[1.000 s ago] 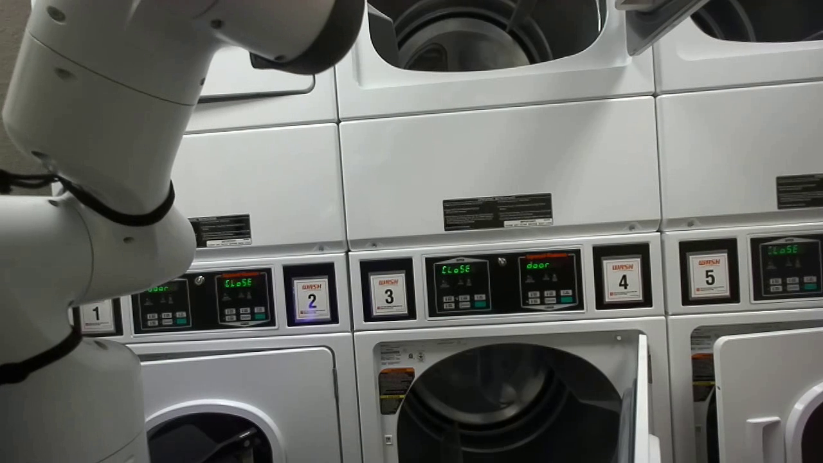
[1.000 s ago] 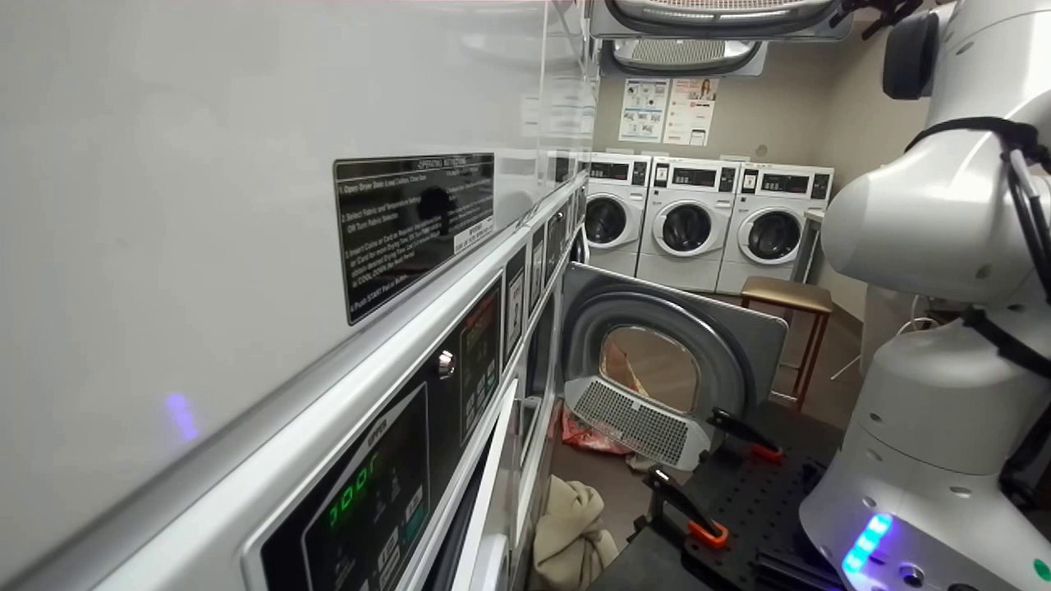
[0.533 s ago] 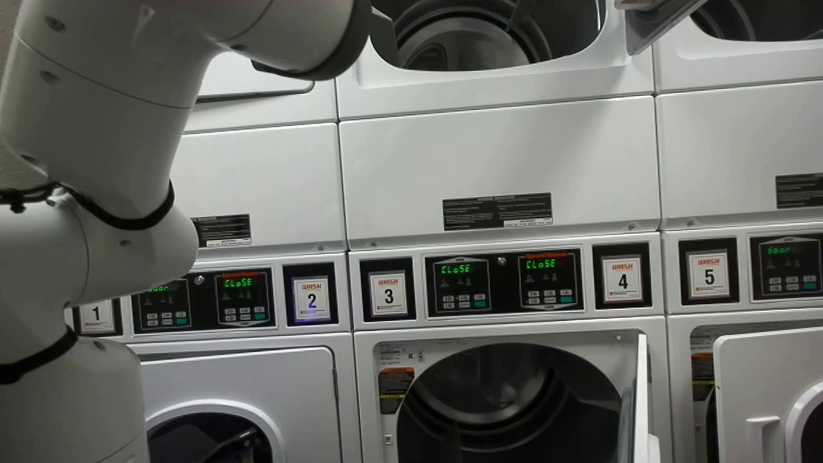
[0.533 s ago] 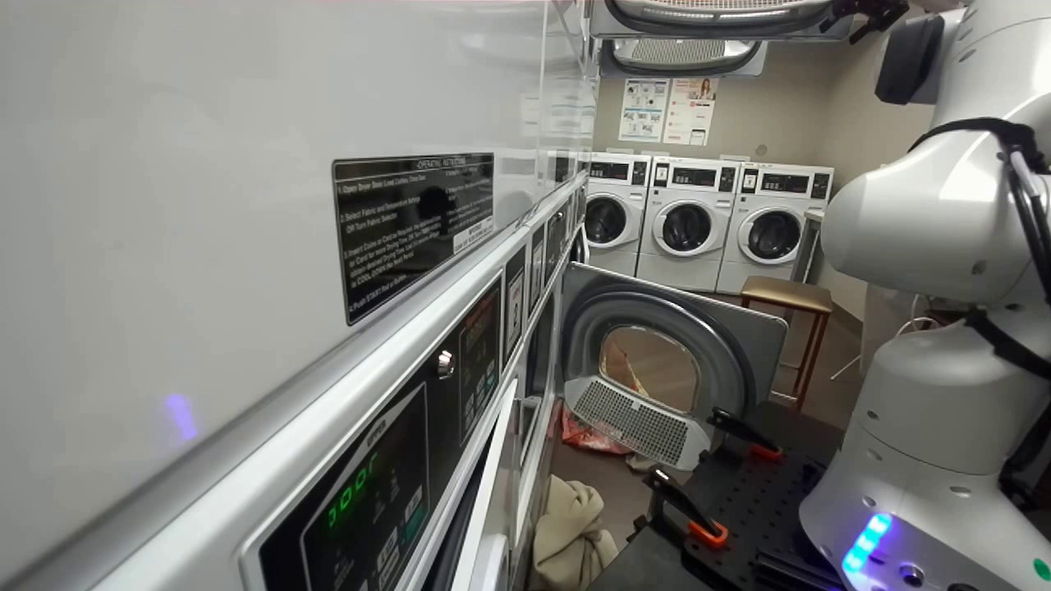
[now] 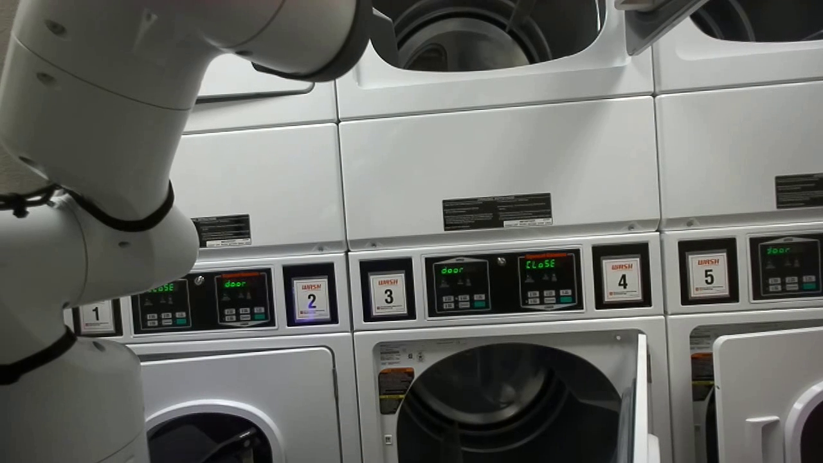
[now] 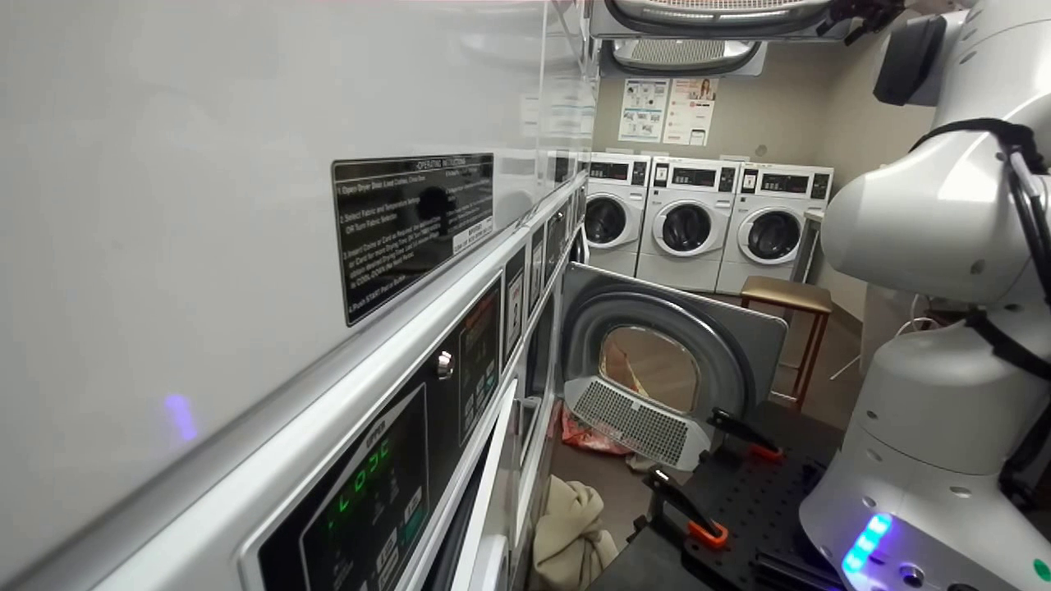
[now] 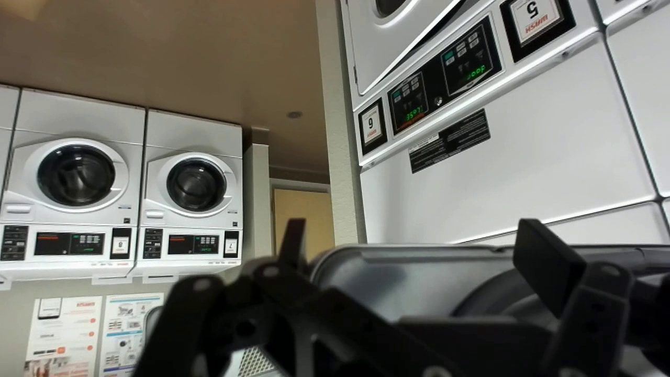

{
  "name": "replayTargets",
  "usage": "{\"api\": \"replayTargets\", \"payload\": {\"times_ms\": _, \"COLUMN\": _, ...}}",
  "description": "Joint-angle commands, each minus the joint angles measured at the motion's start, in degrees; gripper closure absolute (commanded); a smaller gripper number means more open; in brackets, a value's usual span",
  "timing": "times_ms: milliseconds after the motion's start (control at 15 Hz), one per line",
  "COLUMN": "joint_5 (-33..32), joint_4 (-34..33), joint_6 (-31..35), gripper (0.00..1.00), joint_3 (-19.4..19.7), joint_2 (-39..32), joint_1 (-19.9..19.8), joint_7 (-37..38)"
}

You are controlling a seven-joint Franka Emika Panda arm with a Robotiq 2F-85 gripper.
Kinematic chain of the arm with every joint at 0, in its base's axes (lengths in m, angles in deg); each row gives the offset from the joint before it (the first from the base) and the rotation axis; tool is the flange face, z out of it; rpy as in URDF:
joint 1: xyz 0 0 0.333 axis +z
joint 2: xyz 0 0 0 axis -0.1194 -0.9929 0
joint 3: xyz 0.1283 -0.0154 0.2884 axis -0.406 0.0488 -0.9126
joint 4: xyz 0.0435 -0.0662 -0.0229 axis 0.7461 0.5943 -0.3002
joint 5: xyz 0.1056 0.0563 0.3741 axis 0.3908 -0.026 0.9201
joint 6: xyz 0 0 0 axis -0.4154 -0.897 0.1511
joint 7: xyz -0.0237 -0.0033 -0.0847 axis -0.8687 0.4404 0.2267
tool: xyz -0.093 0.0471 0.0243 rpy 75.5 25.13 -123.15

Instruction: Close the washing machine door

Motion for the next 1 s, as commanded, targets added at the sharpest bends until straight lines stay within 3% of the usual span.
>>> {"api": "replayTargets", "payload": {"times_ms": 0, "joint_5": 1.9, "joint_4": 2.06, "joint_6": 0.07, "gripper": 0.0, "joint_3": -2.22, "joint_2": 1.84, "joint_1": -0.45, "joint_7": -4.21}}
{"api": "replayTargets", "payload": {"times_ms": 200, "joint_5": 2.42, "joint_4": 2.44, "joint_6": -2.95, "gripper": 0.0, "joint_3": -3.66, "joint_2": 2.28, "joint_1": -1.28, "joint_7": -8.39}}
{"api": "replayTargets", "payload": {"times_ms": 733, "joint_5": 4.58, "joint_4": 2.41, "joint_6": -18.83, "gripper": 0.0, "joint_3": -9.31, "joint_2": 4.62, "joint_1": -4.21, "joint_7": -20.02}}
{"api": "replayTargets", "payload": {"times_ms": 800, "joint_5": 4.97, "joint_4": 2.06, "joint_6": -19.75, "gripper": 0.0, "joint_3": -9.94, "joint_2": 5.04, "joint_1": -4.35, "joint_7": -21.22}}
{"api": "replayTargets", "payload": {"times_ms": 933, "joint_5": 3.92, "joint_4": 0.89, "joint_6": -14.92, "gripper": 0.0, "joint_3": -8.84, "joint_2": 5.88, "joint_1": -4.13, "joint_7": -18.37}}
